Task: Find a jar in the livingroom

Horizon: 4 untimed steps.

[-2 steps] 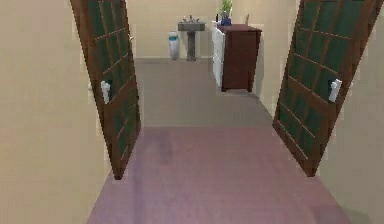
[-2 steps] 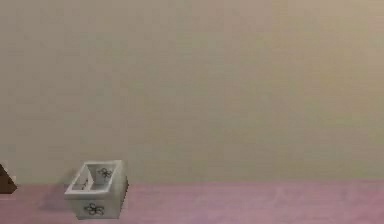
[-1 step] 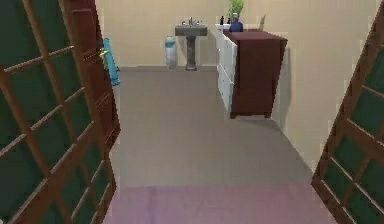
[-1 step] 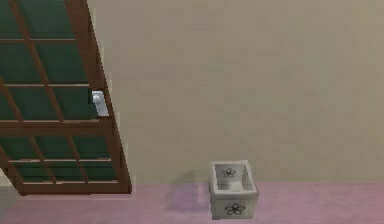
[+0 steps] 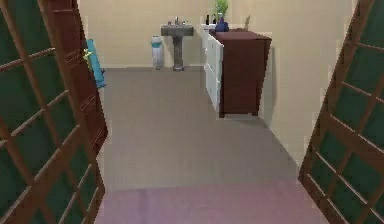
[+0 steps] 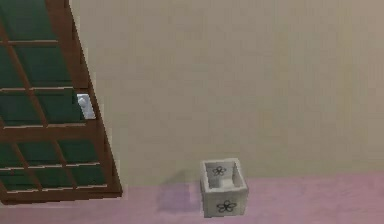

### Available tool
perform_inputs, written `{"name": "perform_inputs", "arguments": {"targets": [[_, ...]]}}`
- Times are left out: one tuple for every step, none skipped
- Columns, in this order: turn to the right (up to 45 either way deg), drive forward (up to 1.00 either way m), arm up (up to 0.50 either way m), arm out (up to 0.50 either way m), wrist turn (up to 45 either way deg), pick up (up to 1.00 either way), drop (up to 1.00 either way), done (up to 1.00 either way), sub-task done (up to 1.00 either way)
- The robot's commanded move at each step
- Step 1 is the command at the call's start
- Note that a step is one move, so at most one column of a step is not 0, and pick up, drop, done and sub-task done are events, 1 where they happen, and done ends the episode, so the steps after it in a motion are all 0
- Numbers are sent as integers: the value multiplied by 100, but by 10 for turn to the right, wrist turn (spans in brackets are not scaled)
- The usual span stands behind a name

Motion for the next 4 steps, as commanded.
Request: {"name": "perform_inputs", "arguments": {"targets": [[0, 80, 0, 0, 0, 0, 0, 0, 0], [-210, 0, 0, 0, 0, 0, 0, 0, 0], [0, 100, 0, 0, 0, 0, 0, 0, 0], [-30, 0, 0, 0, 0, 0, 0, 0, 0]]}}
